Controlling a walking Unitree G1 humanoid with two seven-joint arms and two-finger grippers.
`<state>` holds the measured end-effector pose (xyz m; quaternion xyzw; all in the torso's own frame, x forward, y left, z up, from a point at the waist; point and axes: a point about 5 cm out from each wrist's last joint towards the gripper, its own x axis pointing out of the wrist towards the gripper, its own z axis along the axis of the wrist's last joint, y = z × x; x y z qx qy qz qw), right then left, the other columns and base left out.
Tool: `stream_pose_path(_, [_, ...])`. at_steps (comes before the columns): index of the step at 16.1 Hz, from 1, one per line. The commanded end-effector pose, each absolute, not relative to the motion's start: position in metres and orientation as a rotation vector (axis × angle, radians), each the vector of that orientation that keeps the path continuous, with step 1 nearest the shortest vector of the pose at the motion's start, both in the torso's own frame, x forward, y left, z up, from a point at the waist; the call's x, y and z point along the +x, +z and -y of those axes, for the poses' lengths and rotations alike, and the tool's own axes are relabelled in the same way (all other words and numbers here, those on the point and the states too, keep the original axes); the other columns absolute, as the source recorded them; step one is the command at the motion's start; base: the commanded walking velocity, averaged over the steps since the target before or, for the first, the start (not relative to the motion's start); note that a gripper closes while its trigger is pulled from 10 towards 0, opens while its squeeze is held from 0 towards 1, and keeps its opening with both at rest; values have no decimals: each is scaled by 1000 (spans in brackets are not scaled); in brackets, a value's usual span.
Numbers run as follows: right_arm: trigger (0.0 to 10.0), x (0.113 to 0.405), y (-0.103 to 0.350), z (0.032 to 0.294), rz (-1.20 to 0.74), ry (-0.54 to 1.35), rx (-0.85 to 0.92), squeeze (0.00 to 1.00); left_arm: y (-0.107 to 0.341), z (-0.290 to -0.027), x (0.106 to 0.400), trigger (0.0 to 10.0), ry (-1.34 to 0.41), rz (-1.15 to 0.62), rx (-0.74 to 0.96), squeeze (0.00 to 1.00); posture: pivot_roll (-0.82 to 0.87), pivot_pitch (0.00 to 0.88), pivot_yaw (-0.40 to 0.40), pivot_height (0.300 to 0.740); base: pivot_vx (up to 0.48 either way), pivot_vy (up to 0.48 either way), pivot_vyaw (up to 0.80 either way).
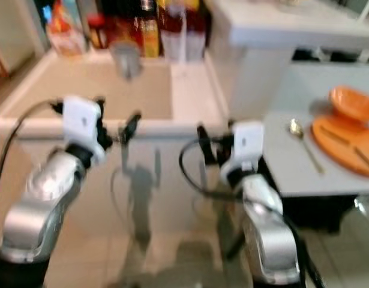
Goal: Setting the table
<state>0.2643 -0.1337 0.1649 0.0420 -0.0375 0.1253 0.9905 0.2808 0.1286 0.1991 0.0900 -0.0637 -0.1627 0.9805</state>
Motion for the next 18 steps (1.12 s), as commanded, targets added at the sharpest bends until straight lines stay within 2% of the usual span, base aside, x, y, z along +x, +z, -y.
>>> stream_pose_path(1, [10000,267,171,133,98,248,109,0,201,-133,281,10000,-310,135,199,0,92,0,-55,740,0,480,0])
stream_pose_path(5, [10000,276,173,138,100,214,179,0,200,-127,281,10000,-323,135,229,0,90,0,-53,740,0,0,0])
stream_pose_path(6, [10000,278,175,137,110,225,145,0,202,-127,281,10000,-331,150,227,0,89,0,-53,740,0,0,0])
stream_pose_path(12, [10000,284,180,134,125,259,91,0,206,-129,283,10000,-317,168,228,0,91,0,-68,740,323,0,688])
stream_pose_path(18, [10000,285,179,142,121,211,111,0,205,-128,281,10000,-338,165,231,0,88,0,-67,740,354,0,0])
